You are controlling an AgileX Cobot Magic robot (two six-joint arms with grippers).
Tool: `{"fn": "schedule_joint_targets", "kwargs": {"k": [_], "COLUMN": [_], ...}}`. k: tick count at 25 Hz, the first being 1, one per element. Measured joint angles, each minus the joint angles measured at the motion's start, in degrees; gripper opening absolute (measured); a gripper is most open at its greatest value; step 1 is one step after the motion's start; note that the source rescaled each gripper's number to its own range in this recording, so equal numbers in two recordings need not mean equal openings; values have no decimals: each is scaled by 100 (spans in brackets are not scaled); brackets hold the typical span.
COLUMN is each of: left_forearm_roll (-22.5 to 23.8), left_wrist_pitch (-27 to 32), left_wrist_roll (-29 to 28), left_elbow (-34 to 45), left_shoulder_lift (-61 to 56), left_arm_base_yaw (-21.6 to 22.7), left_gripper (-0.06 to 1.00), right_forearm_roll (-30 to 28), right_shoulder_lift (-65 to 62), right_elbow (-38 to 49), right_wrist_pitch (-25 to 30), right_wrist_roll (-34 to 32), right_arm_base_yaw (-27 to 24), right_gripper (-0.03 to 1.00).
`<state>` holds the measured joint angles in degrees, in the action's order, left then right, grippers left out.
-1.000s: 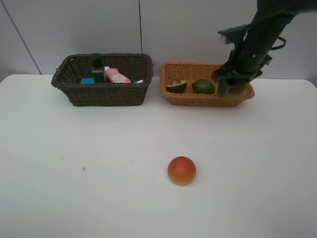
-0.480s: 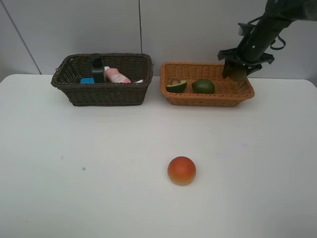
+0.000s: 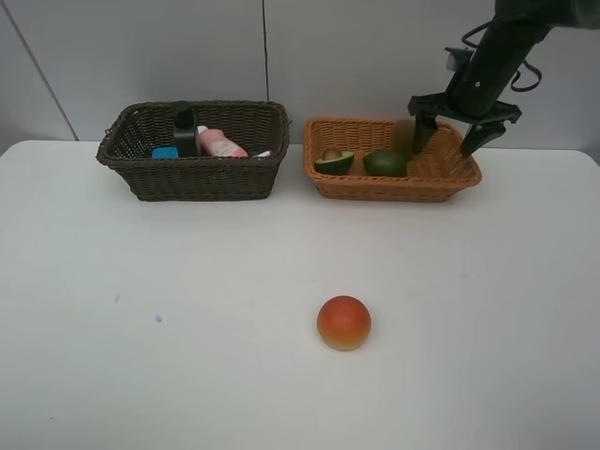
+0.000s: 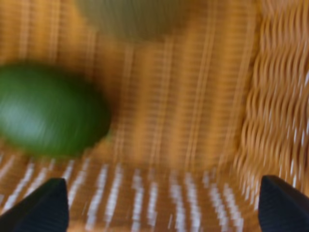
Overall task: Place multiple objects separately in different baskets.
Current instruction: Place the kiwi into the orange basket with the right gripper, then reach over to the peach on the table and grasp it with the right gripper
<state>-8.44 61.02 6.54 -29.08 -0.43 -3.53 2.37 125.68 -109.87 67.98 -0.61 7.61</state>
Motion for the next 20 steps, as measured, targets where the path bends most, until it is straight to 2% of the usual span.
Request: {"fn": "schedule_joint_targets", "kwargs": {"k": [5,9,12,15,20], "left_forearm_roll": [0,0,0,0,0], "left_wrist_pitch": [0,0,0,0,0], "left_wrist_roll": [0,0,0,0,0], "left_elbow": [0,0,0,0,0], "left_shoulder_lift": [0,0,0,0,0], "left_arm_base_yaw": [0,0,0,0,0], "left_gripper": [87,87,87,87,87], "right_forearm_roll": [-123,-237,-269,-237,-237], "right_shoulder_lift": [-921,-1928,-2631,-3086,-3182], "right_elbow": [554,1802,2863,3773,4608], "right_wrist_pitch": [119,131,151,-112,-846], "right_wrist_roll": [-61,-95,-167,-305,-534], "right_arm_base_yaw": [637,1283,1964,2711,3752], "right_gripper": [99,99,99,99,99]}}
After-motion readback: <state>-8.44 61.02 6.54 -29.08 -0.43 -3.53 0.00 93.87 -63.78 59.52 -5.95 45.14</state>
